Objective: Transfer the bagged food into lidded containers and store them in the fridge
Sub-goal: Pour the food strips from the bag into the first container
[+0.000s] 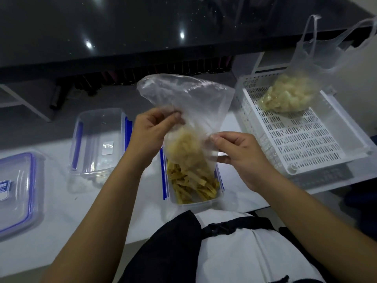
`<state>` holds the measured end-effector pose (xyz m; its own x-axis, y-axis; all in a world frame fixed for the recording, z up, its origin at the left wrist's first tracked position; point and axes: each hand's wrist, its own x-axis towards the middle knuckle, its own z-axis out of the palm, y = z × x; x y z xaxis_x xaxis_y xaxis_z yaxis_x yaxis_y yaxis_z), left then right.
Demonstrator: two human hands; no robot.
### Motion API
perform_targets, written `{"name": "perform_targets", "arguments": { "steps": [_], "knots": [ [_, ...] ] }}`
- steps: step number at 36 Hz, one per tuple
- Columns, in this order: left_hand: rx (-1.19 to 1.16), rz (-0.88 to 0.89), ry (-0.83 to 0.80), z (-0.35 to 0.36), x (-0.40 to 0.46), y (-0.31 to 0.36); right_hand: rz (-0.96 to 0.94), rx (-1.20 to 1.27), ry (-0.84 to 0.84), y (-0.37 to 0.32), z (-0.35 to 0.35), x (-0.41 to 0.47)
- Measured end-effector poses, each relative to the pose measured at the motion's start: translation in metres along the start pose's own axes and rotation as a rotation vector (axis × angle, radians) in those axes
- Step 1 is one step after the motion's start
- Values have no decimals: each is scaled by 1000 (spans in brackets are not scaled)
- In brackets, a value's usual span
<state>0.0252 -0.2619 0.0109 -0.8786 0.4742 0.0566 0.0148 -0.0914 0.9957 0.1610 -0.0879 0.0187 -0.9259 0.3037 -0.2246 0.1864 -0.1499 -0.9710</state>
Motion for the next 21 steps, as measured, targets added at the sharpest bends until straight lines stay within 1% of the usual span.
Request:
{"name": "perform_targets", "arguments": {
  "steps": [3, 6, 8, 13, 16, 17, 19, 21],
  "knots": [
    [-24, 15, 2, 3, -1, 2, 22, -61, 33, 1, -5, -2],
    [-69, 38, -69, 7, -5, 8, -28, -59, -34, -3, -9, -7],
    [-86, 51, -81, 11, -7, 12, -44, -68, -55, -6, -9, -8],
    [-86, 65, -106, 21, -10, 18, -21, -26, 14, -9, -6, -8],
    [-4, 32, -136, 30, -13, 23, -44, -117, 19, -13, -5, -8],
    [43, 29, -165, 34, -15, 24, -75, -112, 4, -14, -3, -9],
    [165, 49, -271, 42, -19, 26, -147, -78, -2, -18, 0, -13],
    [292, 84, -387, 50, -24, 26, -174, -72, 53, -24, 1, -19]
  ]
}}
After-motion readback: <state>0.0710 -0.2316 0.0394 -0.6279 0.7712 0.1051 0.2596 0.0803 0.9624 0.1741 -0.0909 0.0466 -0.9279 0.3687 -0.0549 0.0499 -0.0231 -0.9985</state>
